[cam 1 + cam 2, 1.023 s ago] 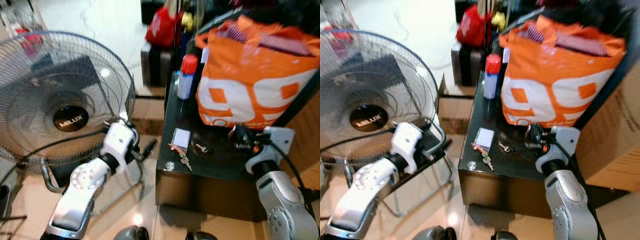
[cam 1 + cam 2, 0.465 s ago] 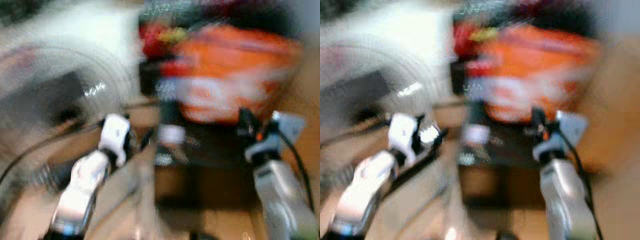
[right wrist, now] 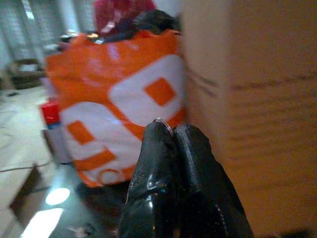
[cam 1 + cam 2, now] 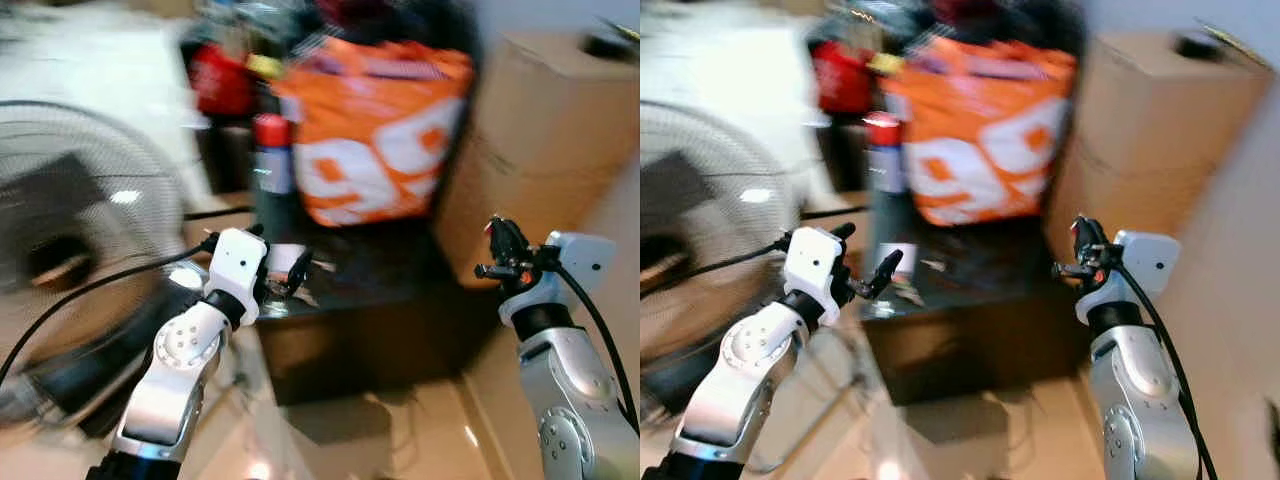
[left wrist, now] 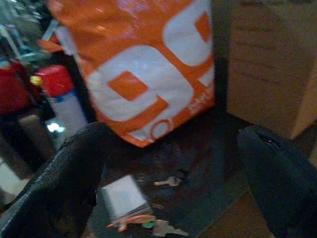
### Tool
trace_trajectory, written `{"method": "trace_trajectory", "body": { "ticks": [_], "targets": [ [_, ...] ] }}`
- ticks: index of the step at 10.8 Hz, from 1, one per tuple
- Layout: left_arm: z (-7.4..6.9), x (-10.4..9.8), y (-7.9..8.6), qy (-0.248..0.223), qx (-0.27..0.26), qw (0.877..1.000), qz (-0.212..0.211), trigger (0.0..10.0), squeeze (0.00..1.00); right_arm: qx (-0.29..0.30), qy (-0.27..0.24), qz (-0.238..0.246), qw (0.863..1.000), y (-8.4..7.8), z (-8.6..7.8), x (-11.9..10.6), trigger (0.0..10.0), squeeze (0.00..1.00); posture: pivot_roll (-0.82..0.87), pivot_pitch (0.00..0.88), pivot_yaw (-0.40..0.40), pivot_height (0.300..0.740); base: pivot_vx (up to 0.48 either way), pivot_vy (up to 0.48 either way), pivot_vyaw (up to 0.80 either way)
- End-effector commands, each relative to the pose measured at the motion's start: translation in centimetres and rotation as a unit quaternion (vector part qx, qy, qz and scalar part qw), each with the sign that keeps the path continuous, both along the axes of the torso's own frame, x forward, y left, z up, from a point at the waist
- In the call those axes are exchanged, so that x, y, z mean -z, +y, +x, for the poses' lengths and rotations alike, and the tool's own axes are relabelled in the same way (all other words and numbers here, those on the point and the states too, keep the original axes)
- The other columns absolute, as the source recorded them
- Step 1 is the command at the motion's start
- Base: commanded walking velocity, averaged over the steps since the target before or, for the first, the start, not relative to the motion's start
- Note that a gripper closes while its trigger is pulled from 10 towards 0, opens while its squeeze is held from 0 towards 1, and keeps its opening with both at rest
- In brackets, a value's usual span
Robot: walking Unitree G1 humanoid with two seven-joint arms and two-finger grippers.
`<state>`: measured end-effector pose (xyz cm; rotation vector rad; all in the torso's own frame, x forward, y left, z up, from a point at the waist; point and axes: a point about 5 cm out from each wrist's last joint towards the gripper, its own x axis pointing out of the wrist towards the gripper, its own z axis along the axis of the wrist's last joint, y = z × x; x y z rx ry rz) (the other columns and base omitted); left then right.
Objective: Hang keys on a hook
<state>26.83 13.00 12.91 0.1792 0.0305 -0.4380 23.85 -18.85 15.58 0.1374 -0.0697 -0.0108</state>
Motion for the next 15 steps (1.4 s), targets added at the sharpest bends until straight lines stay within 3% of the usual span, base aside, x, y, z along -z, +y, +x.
{"method": "trace_trajectory", "body": {
  "ticks": [1,3,11,15],
  "targets": [
    [0.24,-0.21,0.06,-0.008,-0.005,1.0,0.008,10.0,0.0,0.001,0.0,0.002,1.0,-0.06,-0.08,-0.24,10.0,0.0,-0.09,0.0,0.014,0.74,0.0,0.0,-0.8],
    [0.31,-0.19,0.13,-0.009,-0.011,1.0,0.007,10.0,0.0,0.014,-0.002,-0.024,1.0,-0.42,-0.06,-0.28,10.0,0.0,-0.09,0.0,0.007,0.74,0.0,0.0,-0.8],
    [0.72,-0.4,0.12,-0.025,-0.015,0.999,0.019,10.0,0.0,0.023,0.011,-0.027,0.999,-0.73,-0.33,0.11,10.0,0.0,-0.1,0.0,0.01,0.74,0.0,-0.039,-0.8],
    [0.91,-0.38,0.05,-0.027,-0.013,0.999,0.02,10.0,0.0,0.005,0.007,-0.03,1.0,-0.31,-0.24,-0.08,10.0,0.0,-0.1,0.0,0.011,0.74,0.0,-0.318,0.0]
  ]
}}
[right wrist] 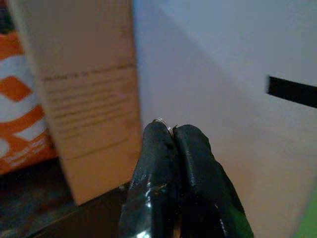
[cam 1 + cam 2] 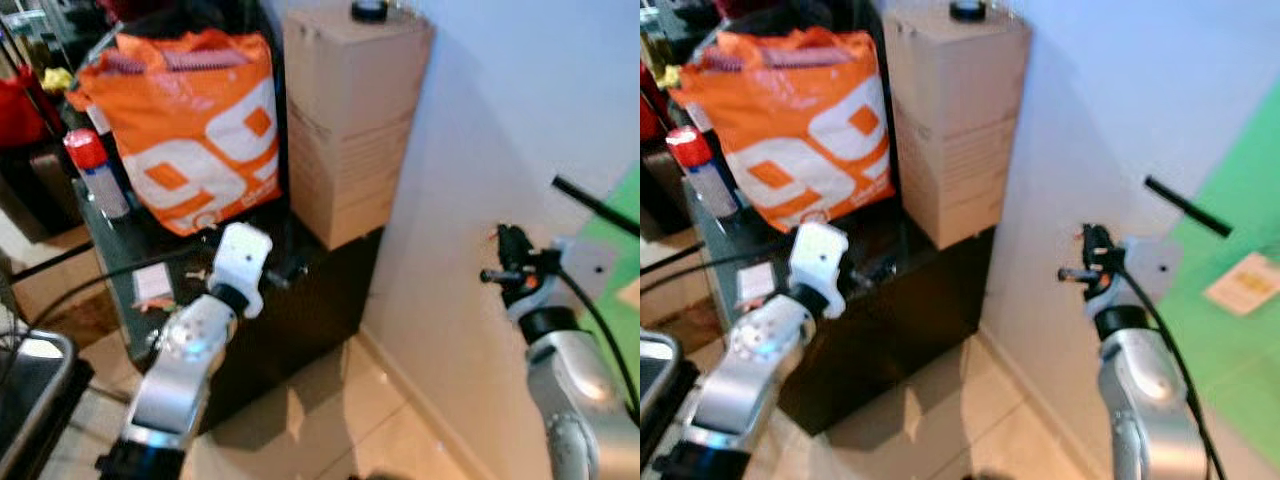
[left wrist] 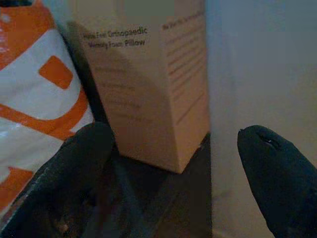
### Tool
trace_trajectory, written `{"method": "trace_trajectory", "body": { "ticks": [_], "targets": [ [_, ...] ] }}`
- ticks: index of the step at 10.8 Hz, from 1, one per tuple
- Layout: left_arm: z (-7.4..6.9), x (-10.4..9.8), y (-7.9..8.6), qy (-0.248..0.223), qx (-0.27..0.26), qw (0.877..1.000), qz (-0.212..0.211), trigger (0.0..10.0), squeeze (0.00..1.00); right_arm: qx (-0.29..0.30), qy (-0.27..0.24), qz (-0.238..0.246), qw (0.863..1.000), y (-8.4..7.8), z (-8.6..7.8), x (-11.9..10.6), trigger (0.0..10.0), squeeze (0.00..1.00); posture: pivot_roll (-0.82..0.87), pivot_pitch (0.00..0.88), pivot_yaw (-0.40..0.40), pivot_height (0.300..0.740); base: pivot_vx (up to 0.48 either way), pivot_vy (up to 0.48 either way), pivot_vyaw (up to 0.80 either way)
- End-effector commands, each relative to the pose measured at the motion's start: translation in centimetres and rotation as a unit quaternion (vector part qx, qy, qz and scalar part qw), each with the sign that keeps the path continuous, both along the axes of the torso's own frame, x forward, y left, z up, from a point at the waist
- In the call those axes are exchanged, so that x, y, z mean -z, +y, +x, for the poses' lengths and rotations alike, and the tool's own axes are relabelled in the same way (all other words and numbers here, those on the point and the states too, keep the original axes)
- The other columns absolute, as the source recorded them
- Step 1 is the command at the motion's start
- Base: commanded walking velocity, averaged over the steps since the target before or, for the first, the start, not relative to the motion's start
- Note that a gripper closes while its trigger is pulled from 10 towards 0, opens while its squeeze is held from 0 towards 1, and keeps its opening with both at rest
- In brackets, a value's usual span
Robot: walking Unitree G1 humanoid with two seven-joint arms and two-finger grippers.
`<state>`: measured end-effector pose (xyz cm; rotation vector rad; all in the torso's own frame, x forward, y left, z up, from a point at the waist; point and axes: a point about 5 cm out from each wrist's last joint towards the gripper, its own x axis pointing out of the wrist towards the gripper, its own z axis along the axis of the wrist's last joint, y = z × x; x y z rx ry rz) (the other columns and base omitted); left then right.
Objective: Hang keys on a hook
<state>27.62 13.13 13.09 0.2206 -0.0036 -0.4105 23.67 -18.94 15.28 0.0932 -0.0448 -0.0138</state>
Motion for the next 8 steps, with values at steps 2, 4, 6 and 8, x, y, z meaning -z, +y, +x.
{"method": "trace_trajectory", "body": {
  "ticks": [2,4,6,8],
  "targets": [
    [0.2,-0.2,-0.1,-0.005,0.0,1.0,0.005,10.0,0.0,0.0,-0.006,-0.004,1.0,-0.2,-0.1,-0.4,10.0,0.0,-0.1,0.0,0.013,0.74,0.0,-0.315,-0.8],
    [0.2,-0.1,-0.1,-0.004,0.003,1.0,0.006,10.0,0.0,-0.019,-0.008,-0.004,1.0,0.2,-0.4,-0.4,10.0,0.0,-0.1,0.0,0.014,0.74,0.0,-0.311,-0.79],
    [0.1,0.1,-0.1,-0.001,0.008,1.0,0.008,10.0,0.0,-0.051,-0.013,-0.01,0.999,0.8,-0.7,-0.6,10.0,0.0,-0.11,0.0,0.016,0.74,0.0,-0.142,-0.78],
    [0.1,0.2,-0.2,0.004,0.017,1.0,0.006,10.0,0.0,-0.082,-0.023,-0.018,0.996,1.5,-1.0,-1.0,10.0,0.0,-0.11,0.0,0.019,0.74,0.0,0.0,-0.78]
  ]
}}
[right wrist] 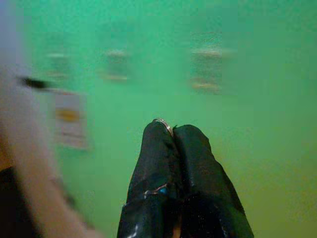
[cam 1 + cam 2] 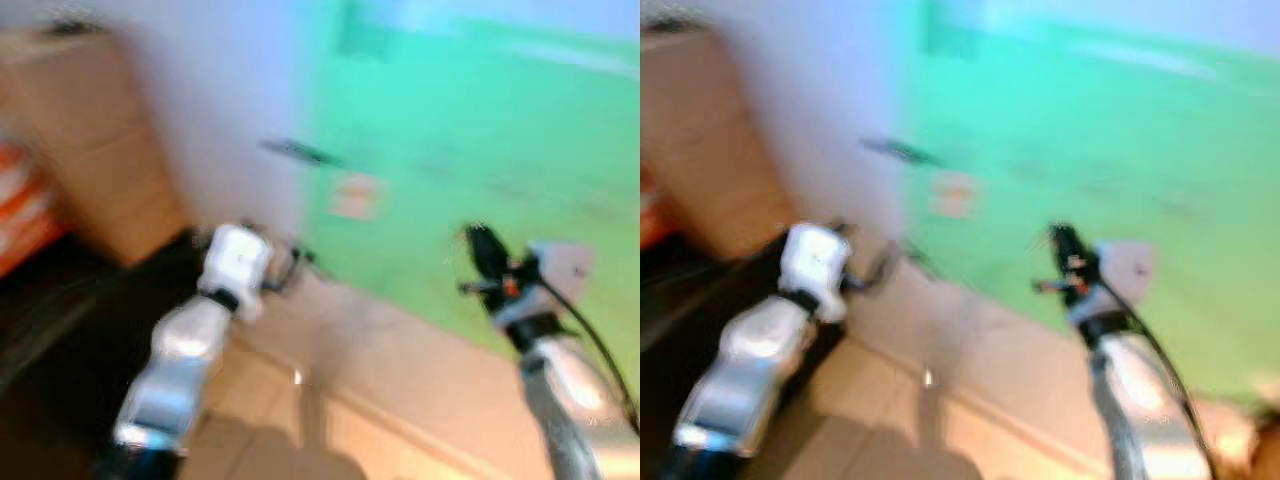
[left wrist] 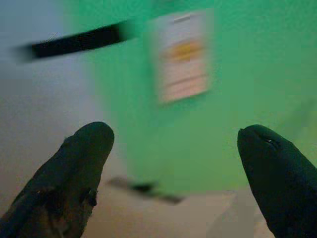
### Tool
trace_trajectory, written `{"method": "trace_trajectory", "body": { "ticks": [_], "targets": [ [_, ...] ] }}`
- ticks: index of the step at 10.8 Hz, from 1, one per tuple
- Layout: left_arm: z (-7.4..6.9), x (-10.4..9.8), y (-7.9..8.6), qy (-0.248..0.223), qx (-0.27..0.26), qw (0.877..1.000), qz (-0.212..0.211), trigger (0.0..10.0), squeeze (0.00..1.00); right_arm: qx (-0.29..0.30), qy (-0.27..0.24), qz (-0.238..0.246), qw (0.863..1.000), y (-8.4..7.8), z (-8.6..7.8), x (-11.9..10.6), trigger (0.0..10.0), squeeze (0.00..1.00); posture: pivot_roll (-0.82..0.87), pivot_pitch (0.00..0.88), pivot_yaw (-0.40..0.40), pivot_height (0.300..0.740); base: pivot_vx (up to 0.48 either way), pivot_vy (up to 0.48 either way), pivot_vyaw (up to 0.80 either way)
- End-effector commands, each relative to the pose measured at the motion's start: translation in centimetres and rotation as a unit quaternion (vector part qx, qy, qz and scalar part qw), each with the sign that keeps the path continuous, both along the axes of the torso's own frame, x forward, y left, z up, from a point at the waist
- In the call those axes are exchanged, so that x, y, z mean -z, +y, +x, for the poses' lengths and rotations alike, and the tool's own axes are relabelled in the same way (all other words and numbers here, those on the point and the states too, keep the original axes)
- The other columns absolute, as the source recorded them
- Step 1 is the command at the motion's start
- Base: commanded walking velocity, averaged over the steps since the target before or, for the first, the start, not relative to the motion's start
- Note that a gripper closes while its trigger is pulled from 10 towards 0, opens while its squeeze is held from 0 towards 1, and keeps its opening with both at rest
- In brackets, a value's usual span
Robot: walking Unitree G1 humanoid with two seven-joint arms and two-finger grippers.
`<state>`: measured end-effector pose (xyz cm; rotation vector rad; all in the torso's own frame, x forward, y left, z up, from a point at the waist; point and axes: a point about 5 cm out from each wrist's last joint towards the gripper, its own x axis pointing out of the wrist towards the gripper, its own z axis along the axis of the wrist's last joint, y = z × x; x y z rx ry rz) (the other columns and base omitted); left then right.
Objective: Hang keys on a hook
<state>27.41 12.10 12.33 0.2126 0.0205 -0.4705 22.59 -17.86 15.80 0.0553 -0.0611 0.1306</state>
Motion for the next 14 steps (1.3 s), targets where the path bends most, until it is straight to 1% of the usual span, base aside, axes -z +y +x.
{"method": "trace_trajectory", "body": {
  "ticks": [1,3,4,5,6,7,8,9,10,11,12,14],
  "targets": [
    [0.2,-0.6,0.7,-0.012,-0.002,1.0,0.005,10.0,0.0,-0.019,-0.017,0.007,1.0,0.7,0.0,-0.7,10.0,0.0,-0.11,0.0,0.019,0.74,0.0,0.0,0.0],
    [0.1,-0.6,0.5,-0.01,0.015,1.0,0.007,10.0,0.0,-0.03,-0.021,0.003,0.999,0.9,0.2,-1.0,10.0,0.0,-0.11,0.0,0.019,0.74,0.0,0.0,0.0],
    [0.0,-0.7,0.4,-0.007,0.032,0.999,0.01,10.0,0.0,-0.038,-0.024,-0.003,0.999,1.1,0.4,-1.3,10.0,0.0,-0.1,0.0,0.019,0.74,0.0,0.0,0.0],
    [-0.1,-0.9,0.4,-0.006,0.054,0.998,0.009,10.0,0.0,-0.056,-0.03,-0.006,0.998,1.5,0.8,-1.8,10.0,0.0,-0.1,0.0,0.019,0.74,0.0,0.0,0.0],
    [-0.2,-1.0,0.4,-0.006,0.065,0.998,0.006,10.0,0.0,-0.07,-0.035,-0.007,0.997,1.9,1.0,-2.1,10.0,0.0,-0.1,0.0,0.02,0.74,0.0,0.0,0.0],
    [-0.6,-1.2,0.4,-0.003,0.094,0.996,0.001,10.0,0.0,-0.092,-0.038,-0.015,0.995,2.6,1.7,-2.8,10.0,0.0,-0.1,0.0,0.018,0.74,0.0,0.0,0.0],
    [-0.9,-1.4,0.1,-0.002,0.125,0.992,0.006,10.0,0.0,-0.111,-0.031,-0.033,0.993,3.3,2.4,-3.0,10.0,0.0,-0.1,0.0,0.012,0.74,0.0,0.0,0.0],
    [-1.5,-1.9,-0.6,-0.001,0.177,0.984,0.003,10.0,0.0,-0.122,-0.022,-0.048,0.991,4.0,3.2,-3.2,10.0,0.0,-0.09,0.0,0.004,0.74,0.0,0.0,0.0],
    [-1.8,-2.0,-0.8,0.001,0.193,0.981,-0.002,10.0,0.0,-0.126,-0.02,-0.047,0.991,4.2,3.4,-3.3,10.0,0.0,-0.09,0.0,0.004,0.74,0.0,0.0,0.0],
    [-2.3,-2.1,-1.1,0.008,0.217,0.976,-0.002,10.0,0.0,-0.14,-0.009,-0.04,0.989,5.0,4.2,-3.5,10.0,0.0,-0.09,0.0,0.004,0.74,0.0,0.0,0.0],
    [-2.4,-2.0,-1.1,0.013,0.219,0.976,-0.001,10.0,0.0,-0.152,0.003,-0.038,0.988,5.6,4.8,-3.5,10.0,0.0,-0.1,0.0,0.006,0.74,0.0,0.0,0.0],
    [-2.5,-1.9,-1.0,0.019,0.218,0.976,0.0,10.0,0.0,-0.149,0.025,-0.036,0.988,6.5,6.8,-3.7,10.0,0.0,-0.09,0.0,0.003,0.74,0.0,0.0,0.0]
  ]
}}
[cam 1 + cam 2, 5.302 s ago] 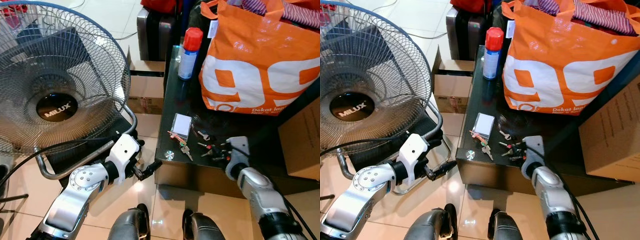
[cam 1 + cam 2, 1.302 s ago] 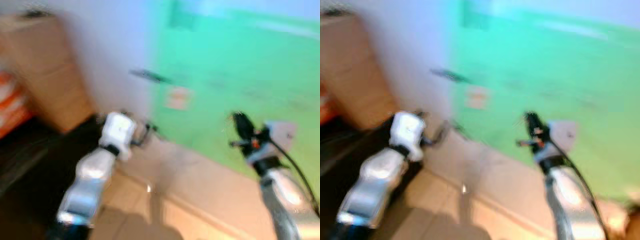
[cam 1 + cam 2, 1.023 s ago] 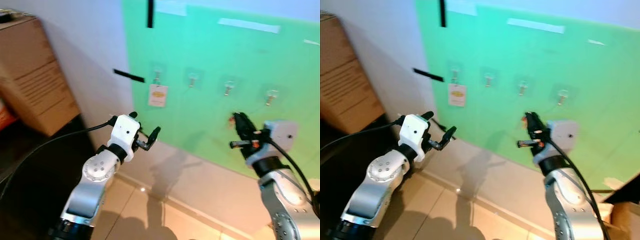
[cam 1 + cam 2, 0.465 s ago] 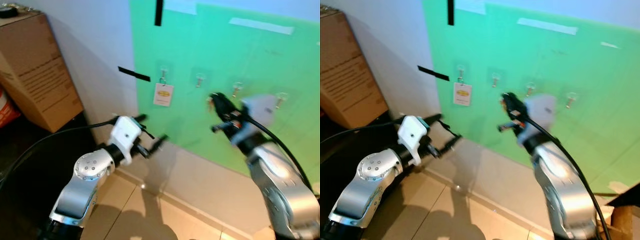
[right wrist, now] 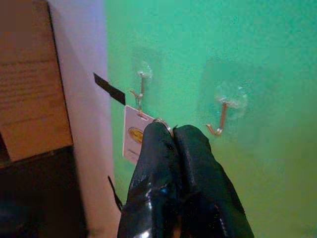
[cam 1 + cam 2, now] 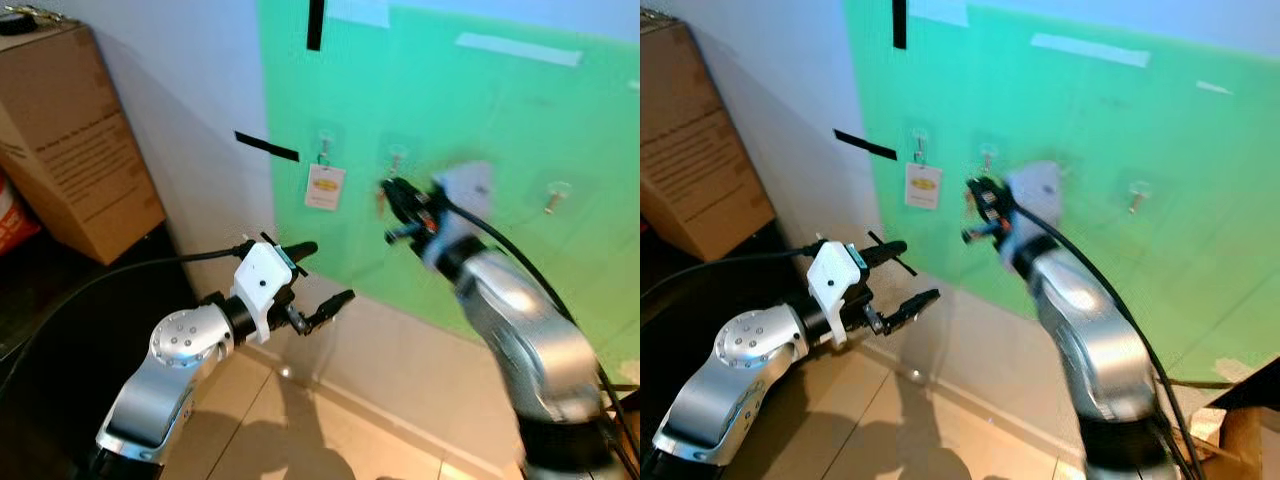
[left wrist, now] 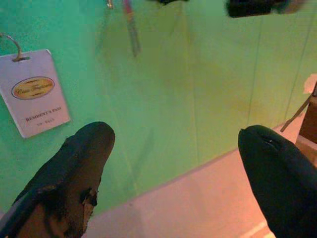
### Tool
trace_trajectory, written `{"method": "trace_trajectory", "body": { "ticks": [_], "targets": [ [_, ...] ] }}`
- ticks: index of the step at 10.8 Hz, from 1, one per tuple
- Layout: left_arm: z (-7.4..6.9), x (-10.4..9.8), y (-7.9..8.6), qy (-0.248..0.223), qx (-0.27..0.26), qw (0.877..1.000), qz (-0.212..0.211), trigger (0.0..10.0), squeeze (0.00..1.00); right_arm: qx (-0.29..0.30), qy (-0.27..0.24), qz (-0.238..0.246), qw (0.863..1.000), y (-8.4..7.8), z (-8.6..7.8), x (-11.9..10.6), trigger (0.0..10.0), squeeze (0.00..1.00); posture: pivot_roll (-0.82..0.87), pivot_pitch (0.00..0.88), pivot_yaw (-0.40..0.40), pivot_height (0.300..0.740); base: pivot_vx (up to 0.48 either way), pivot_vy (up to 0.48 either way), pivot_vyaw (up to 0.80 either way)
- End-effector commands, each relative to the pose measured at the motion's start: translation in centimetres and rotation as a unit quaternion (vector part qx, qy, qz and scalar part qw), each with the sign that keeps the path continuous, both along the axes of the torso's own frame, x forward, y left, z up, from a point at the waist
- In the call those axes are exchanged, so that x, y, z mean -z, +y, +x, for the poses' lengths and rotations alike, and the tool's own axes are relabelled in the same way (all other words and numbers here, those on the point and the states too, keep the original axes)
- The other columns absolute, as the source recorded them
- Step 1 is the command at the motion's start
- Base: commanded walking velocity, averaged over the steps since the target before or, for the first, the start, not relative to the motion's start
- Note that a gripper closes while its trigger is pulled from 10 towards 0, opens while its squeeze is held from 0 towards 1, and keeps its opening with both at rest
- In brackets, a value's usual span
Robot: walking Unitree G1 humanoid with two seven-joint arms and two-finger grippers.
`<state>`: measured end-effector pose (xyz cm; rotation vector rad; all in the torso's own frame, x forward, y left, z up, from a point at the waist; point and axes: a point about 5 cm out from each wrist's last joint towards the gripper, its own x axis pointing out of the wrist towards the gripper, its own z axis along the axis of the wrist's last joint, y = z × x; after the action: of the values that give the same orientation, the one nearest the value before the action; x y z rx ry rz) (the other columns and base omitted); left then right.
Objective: Hang keys on a hook
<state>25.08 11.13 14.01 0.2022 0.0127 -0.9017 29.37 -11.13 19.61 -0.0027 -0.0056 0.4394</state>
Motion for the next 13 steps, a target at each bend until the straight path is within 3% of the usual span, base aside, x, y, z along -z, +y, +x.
{"method": "trace_trajectory", "body": {
  "ticks": [1,5,7,9,11,13],
  "targets": [
    [-0.2,-0.2,0.1,0.0,0.004,1.0,0.003,10.0,0.0,0.007,0.006,-0.001,1.0,-0.1,0.4,-0.1,10.0,0.0,-0.09,0.0,0.003,0.74,0.0,0.0,0.0],
    [-0.1,-0.3,0.4,0.001,-0.001,1.0,0.007,10.0,0.0,0.049,0.018,0.002,0.999,-0.4,3.1,-0.5,10.0,0.0,-0.08,0.009,0.0,0.74,0.0,0.0,0.0],
    [-0.1,-0.4,0.4,0.001,-0.001,1.0,0.009,10.0,0.0,0.065,0.022,0.004,0.998,-0.7,3.5,-0.5,10.0,0.0,-0.08,0.008,0.002,0.74,0.0,0.0,0.0],
    [-0.1,-0.4,0.5,0.002,0.001,1.0,0.009,10.0,0.0,0.067,0.021,0.015,0.997,-1.0,3.4,-0.9,10.0,0.0,-0.08,0.009,0.004,0.74,0.0,0.0,0.0],
    [-0.1,-0.4,0.5,0.002,0.002,1.0,0.009,10.0,0.0,0.026,0.012,0.038,0.999,-1.0,2.0,-1.8,10.0,0.0,-0.08,0.01,0.006,0.74,0.0,0.0,0.0],
    [-0.1,-0.4,0.4,0.004,0.005,1.0,0.007,10.0,0.0,0.026,0.018,0.04,0.999,-1.8,1.5,-1.9,10.0,0.0,-0.09,0.013,0.012,0.74,0.0,0.0,0.0]
  ]
}}
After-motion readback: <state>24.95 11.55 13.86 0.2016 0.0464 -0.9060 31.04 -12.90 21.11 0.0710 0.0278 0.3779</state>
